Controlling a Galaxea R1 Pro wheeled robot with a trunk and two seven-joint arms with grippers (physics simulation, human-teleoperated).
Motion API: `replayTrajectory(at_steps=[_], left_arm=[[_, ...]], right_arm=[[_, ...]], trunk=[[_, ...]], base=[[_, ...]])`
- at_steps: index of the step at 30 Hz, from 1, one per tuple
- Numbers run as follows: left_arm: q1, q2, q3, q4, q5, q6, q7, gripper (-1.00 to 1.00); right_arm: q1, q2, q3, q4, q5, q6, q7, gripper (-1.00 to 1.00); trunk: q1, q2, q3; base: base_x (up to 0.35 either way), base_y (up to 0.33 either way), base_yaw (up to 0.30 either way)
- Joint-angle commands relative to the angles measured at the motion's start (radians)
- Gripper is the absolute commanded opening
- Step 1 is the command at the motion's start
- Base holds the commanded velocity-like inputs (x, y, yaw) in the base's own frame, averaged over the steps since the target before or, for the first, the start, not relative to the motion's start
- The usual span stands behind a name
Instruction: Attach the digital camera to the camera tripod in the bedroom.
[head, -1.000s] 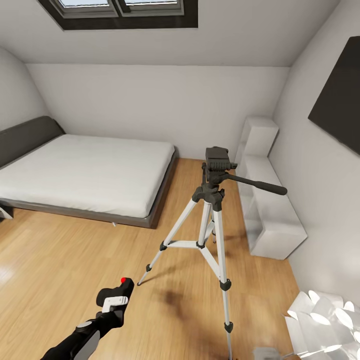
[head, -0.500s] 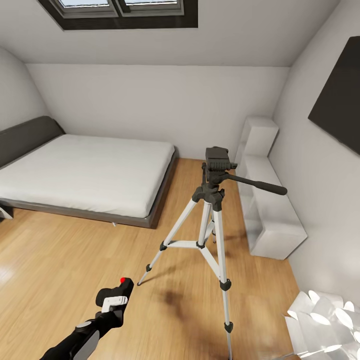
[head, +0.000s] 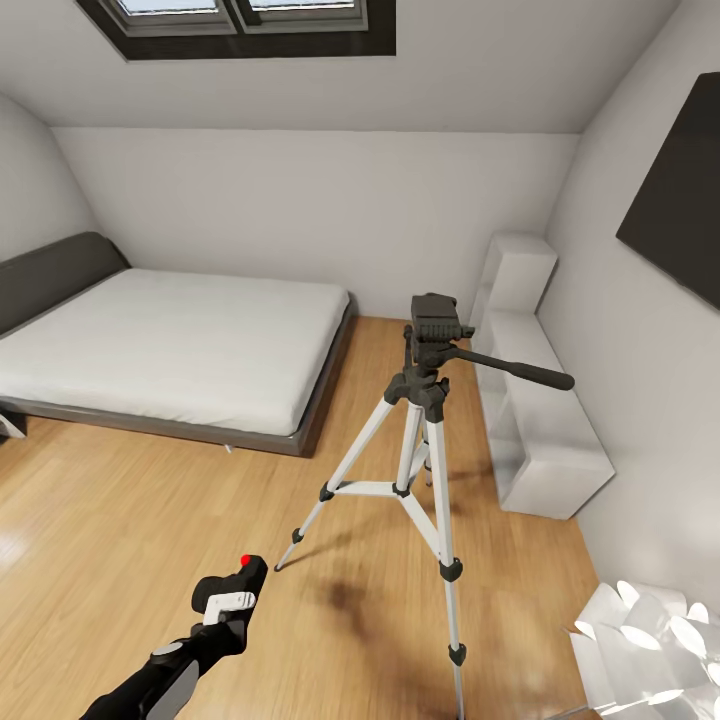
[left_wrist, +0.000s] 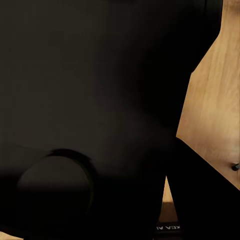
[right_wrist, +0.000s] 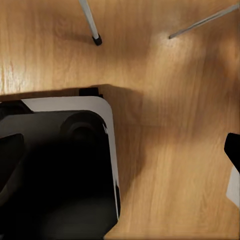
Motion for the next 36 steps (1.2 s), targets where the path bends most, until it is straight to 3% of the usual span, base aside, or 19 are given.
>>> replayTrajectory(at_steps=[1,13,19,20,22,24,29,36], left_arm=[[-0.001,0.001,-0.003,-0.002,0.007,0.004,-0.003,-1.0],[-0.001,0.001,-0.005,-0.002,0.007,0.003,-0.002,-1.0],[-0.001,0.001,-0.005,-0.002,0.007,0.003,-0.001,-1.0],[-0.001,0.001,-0.005,-0.002,0.007,0.003,-0.001,-1.0],[-0.001,0.001,-0.004,-0.002,0.007,0.003,-0.001,-1.0],[-0.001,0.001,-0.004,-0.002,0.007,0.003,-0.001,-1.0],[-0.001,0.001,-0.005,-0.002,0.007,0.003,-0.001,-1.0],[-0.001,0.001,-0.005,-0.002,0.007,0.003,0.0,-1.0]], right_arm=[[-0.001,0.001,-0.006,0.007,0.004,-0.006,-0.001,1.0],[-0.001,-0.006,0.002,0.074,0.02,0.031,-0.005,1.0],[-0.001,0.0,0.024,0.04,0.042,0.065,-0.001,1.0],[-0.001,0.0,0.028,-0.381,0.043,0.394,0.0,1.0],[-0.001,0.0,0.031,-0.482,0.044,0.463,0.001,1.0],[-0.001,0.001,0.034,-0.647,0.046,0.588,0.003,1.0],[-0.001,0.003,0.035,-0.865,0.046,0.711,0.004,1.0],[-0.001,0.003,0.042,-1.055,0.043,0.777,0.005,1.0]], trunk=[[0.0,-0.002,-0.002],[0.0,-0.002,-0.002],[0.0,-0.002,-0.002],[0.0,-0.002,-0.002],[0.0,-0.002,-0.002],[0.0,-0.002,-0.002],[0.0,-0.002,-0.002],[0.0,-0.002,-0.002]], base=[[0.0,0.0,0.0],[0.0,0.0,0.0],[0.0,0.0,0.0],[0.0,0.0,0.0],[0.0,0.0,0.0],[0.0,0.0,0.0],[0.0,0.0,0.0],[0.0,0.0,0.0]])
